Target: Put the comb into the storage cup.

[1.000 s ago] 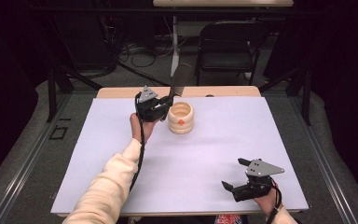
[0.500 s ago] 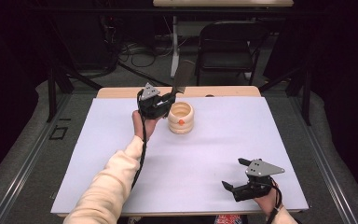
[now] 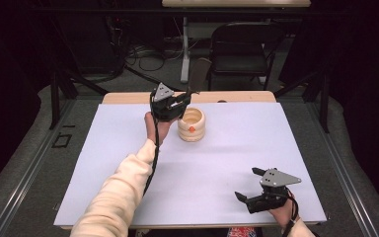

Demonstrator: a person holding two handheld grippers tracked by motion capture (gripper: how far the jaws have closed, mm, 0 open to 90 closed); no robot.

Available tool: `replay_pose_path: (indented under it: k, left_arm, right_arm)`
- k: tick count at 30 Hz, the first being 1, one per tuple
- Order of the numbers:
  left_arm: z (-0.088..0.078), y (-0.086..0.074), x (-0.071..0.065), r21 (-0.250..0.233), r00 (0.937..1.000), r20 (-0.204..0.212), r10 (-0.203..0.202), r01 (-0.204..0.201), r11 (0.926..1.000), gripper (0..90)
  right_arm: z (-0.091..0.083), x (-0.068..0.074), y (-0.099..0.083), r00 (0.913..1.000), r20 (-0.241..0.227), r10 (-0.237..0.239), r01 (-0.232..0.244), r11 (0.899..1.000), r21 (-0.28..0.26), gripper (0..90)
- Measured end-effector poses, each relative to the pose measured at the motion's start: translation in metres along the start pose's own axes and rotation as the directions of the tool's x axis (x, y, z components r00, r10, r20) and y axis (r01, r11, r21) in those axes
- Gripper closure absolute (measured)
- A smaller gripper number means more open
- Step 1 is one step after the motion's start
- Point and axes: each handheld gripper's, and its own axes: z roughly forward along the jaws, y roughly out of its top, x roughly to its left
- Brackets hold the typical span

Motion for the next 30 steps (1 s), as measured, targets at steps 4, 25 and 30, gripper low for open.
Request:
replay_pose_path:
  k: [4, 25, 30]
  left_arm:
    - [0.005, 0.001, 0.000, -0.010, 1.0000, 0.008, -0.003, 0.003, 0.9999, 72.5]
    - [0.028, -0.010, 0.001, -0.044, 0.9989, 0.024, -0.040, 0.041, 0.9982, 72.5]
    - [0.032, -0.015, 0.002, -0.043, 0.9981, 0.035, -0.050, 0.051, 0.9977, 72.5]
  right_arm:
    - [0.000, 0.000, 0.000, 1.0000, 0.000, 0.000, 0.000, 1.000, -0.001, 0.0]
    - [0.000, 0.000, 0.000, 1.0000, -0.002, 0.003, -0.003, 1.000, -0.002, 0.0]
    - [0.000, 0.000, 0.000, 1.0000, -0.001, 0.002, -0.002, 1.000, -0.001, 0.0]
